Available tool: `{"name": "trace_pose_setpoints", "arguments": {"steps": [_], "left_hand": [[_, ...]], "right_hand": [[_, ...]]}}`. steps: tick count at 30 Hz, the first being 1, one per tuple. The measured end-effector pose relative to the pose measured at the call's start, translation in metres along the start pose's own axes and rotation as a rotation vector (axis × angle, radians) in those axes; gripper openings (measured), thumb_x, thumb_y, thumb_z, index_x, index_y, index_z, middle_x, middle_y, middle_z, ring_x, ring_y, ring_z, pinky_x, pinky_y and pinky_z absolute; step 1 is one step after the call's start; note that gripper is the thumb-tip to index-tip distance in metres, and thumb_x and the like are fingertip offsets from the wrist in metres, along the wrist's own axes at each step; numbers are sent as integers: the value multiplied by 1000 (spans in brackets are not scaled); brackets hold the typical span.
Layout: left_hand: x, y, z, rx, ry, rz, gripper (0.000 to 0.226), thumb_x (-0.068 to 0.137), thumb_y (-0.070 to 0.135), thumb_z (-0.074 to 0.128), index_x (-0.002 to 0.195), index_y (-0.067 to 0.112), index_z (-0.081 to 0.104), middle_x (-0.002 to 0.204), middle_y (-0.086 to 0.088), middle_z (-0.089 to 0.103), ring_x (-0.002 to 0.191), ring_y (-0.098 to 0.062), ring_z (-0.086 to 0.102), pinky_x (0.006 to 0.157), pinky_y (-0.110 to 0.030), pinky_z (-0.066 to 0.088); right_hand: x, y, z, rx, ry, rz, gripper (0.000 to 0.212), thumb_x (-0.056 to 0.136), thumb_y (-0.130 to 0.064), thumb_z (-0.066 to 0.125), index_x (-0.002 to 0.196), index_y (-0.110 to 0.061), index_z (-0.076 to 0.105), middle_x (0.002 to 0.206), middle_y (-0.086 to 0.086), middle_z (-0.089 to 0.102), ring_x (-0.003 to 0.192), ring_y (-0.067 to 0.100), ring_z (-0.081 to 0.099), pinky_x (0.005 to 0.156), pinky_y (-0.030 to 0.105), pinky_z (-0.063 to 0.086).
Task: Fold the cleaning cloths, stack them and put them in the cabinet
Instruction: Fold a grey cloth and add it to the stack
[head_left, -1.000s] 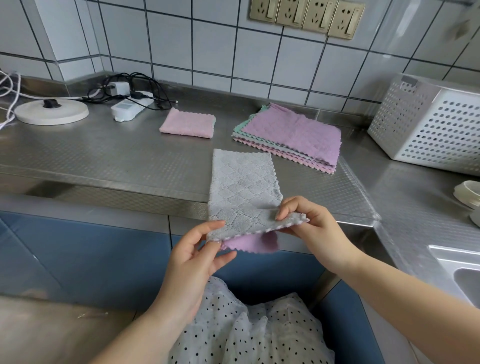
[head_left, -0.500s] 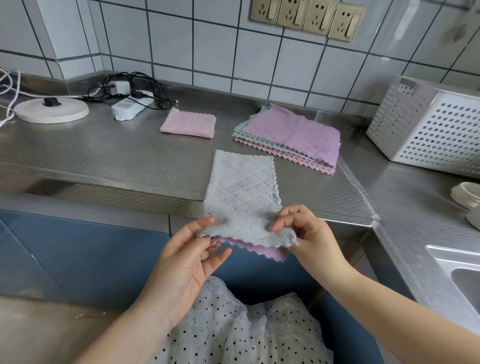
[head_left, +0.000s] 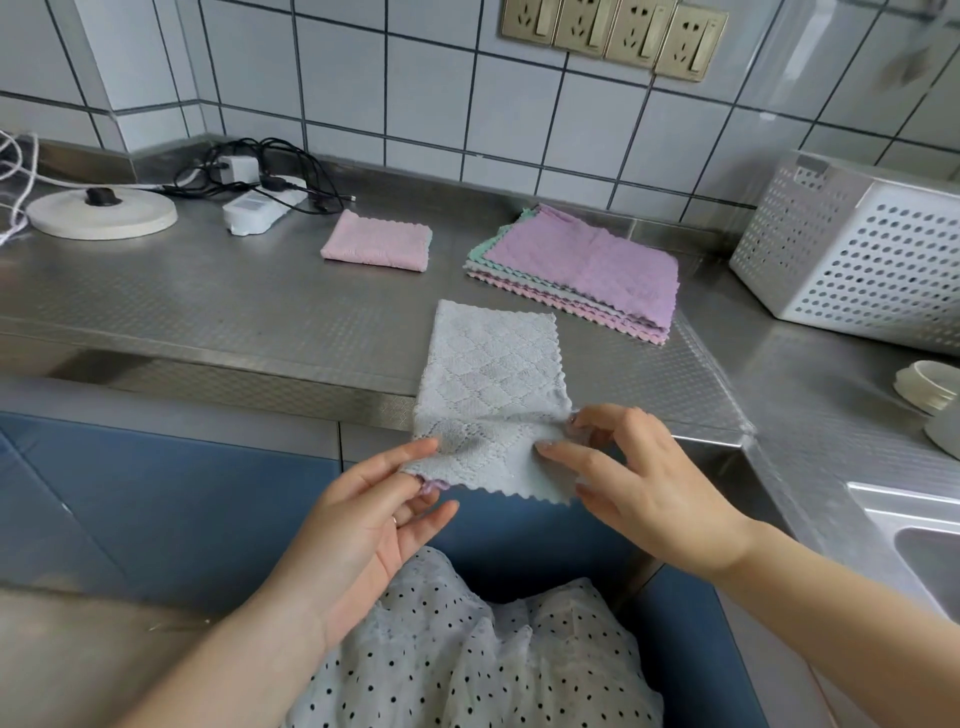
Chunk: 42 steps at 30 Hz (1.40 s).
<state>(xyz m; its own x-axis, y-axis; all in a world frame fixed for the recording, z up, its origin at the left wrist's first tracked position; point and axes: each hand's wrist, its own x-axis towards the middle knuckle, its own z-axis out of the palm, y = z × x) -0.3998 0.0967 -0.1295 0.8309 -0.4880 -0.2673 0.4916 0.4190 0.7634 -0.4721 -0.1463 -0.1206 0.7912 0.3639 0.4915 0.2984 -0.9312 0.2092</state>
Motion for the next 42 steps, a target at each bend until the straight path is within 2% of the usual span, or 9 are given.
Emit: {"name": "trace_pose_setpoints", "arguments": {"steps": [6, 10, 16, 19, 22, 28, 32, 36, 42], "left_hand": [[1, -1, 0, -155, -30, -87, 26, 90, -4, 46, 103, 5, 67, 66, -5, 59, 60, -10, 60, 62, -27, 59], [3, 0, -10, -89, -161, 7, 55, 58, 11, 85, 110, 7, 68, 77, -1, 61, 72, -10, 64, 73, -30, 58], [31, 20, -13, 1056, -60, 867, 31, 72, 25, 72, 100, 33, 65, 94, 15, 53, 94, 6, 54, 89, -3, 38], [61, 38, -8, 1198, -112, 1081, 25, 77, 33, 57, 93, 19, 69, 101, 10, 56, 102, 7, 51, 90, -4, 34], [81, 51, 12, 982, -170, 836, 18, 78, 39, 56, 94, 38, 66, 101, 14, 69, 99, 4, 60, 87, -11, 43], [130, 55, 39, 712, -26, 499, 14, 95, 23, 52, 83, 24, 61, 73, 10, 63, 65, -7, 54, 62, -25, 43], [151, 58, 37, 801, -75, 347, 45, 94, 27, 54, 132, 41, 37, 96, 3, 62, 85, -12, 56, 72, -22, 41], [158, 66, 34, 1012, -272, 316, 50, 93, 15, 55, 127, 50, 44, 128, 15, 53, 117, 3, 46, 103, -18, 33], [175, 73, 38, 1229, -212, 261, 38, 91, 17, 59, 129, 23, 55, 139, 7, 48, 116, 4, 39, 93, -10, 28]], "right_hand": [[7, -1, 9, -139, 55, -24, 56, 79, -9, 51, 133, -24, 45, 134, 11, 39, 93, 22, 45, 81, 32, 30], [18, 0, 9, 113, 118, 66, 26, 94, -38, 45, 109, -25, 63, 122, 0, 52, 99, 20, 51, 85, 32, 32], [42, -1, -2, 692, 105, 478, 26, 89, -28, 54, 64, -27, 50, 59, -11, 45, 55, 2, 38, 54, 16, 30], [53, 7, -1, 753, 112, 623, 33, 91, -24, 59, 61, -14, 50, 57, -7, 37, 56, 5, 29, 55, 26, 26], [66, 18, 2, 811, 161, 775, 41, 91, -30, 57, 68, 2, 45, 59, 0, 37, 58, 10, 31, 56, 30, 26], [95, 42, 19, 840, 103, 986, 40, 91, -37, 58, 61, -15, 44, 53, -2, 40, 49, 11, 33, 48, 25, 24], [109, 64, 37, 828, -135, 1131, 39, 90, -42, 58, 74, -6, 58, 62, 6, 51, 55, 17, 45, 53, 25, 37], [120, 81, 42, 849, -296, 1192, 34, 91, -37, 58, 70, -11, 53, 58, 3, 48, 48, 13, 47, 40, 14, 40], [137, 94, 48, 670, -474, 1087, 33, 94, -38, 52, 69, -17, 51, 61, 1, 52, 48, 12, 52, 37, 15, 40]]}}
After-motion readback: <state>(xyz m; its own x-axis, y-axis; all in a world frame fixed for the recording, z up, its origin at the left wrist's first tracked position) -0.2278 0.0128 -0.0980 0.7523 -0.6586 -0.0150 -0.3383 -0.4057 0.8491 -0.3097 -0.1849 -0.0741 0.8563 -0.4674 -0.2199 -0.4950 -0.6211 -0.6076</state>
